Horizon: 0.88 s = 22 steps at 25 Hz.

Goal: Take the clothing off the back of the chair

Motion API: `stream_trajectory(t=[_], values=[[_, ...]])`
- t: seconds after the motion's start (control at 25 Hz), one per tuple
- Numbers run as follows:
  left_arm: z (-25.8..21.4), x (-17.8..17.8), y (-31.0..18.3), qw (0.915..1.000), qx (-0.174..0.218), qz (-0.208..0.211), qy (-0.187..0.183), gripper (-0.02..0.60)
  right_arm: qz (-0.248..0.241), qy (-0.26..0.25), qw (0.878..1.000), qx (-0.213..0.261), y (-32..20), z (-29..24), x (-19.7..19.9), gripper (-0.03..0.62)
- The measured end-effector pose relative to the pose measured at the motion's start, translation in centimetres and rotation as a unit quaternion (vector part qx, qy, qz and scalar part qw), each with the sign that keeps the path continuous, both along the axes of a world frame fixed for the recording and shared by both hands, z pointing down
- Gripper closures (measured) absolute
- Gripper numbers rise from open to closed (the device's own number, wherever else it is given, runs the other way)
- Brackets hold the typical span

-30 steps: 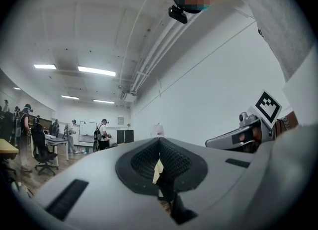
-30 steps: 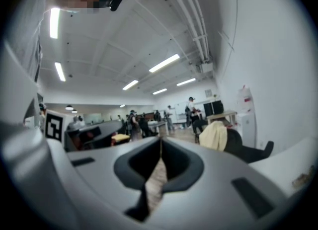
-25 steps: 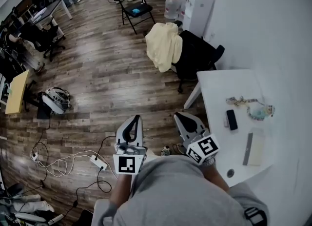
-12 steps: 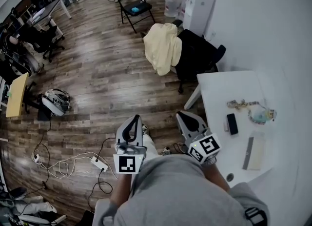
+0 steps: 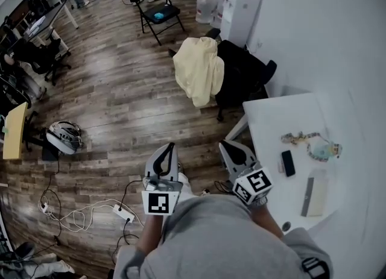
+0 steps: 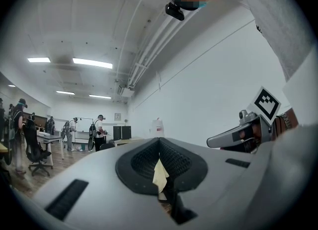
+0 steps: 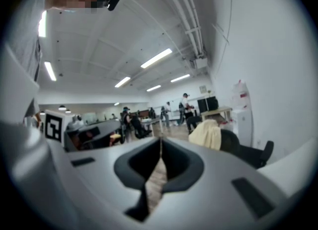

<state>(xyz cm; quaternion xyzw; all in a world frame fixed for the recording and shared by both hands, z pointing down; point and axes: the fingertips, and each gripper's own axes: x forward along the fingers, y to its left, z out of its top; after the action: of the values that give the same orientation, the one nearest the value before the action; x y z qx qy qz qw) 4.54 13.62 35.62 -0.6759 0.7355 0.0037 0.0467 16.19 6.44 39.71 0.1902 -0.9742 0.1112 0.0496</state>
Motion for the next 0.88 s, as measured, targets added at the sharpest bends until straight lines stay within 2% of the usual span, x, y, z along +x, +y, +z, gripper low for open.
stream_trajectory(t=[0.12, 0.32, 0.52, 0.72, 0.88], values=[[0.2, -2.3, -1.6, 0.9999, -0.009, 0.008, 0.003, 0.549, 0.006, 0.003, 1.0, -0.005, -1.4, 0.0, -2.2, 0.56], [-0.6, -6.6, -4.9, 0.9998, 0.002, 0.02, 0.007, 0.549, 0.011, 0.008, 1.0, -0.007, -3.6, 0.0, -6.6, 0.56], [0.1, -10.6, -7.2, 0.999, -0.014, 0.04, 0.01, 0.549, 0.023, 0.013, 1.0, -0.009, -5.5, 0.2, -10.8, 0.56], [-0.6, -14.6, -9.5, 0.9982, 0.004, 0.058, 0.012, 0.549, 0.039, 0.018, 0.999, -0.004, -7.5, -0.3, -14.9, 0.56], [-0.2, -17.5, -11.0, 0.9975, 0.0, 0.067, 0.02, 0.549, 0.052, 0.02, 0.998, -0.005, -8.7, 0.0, -17.4, 0.56]])
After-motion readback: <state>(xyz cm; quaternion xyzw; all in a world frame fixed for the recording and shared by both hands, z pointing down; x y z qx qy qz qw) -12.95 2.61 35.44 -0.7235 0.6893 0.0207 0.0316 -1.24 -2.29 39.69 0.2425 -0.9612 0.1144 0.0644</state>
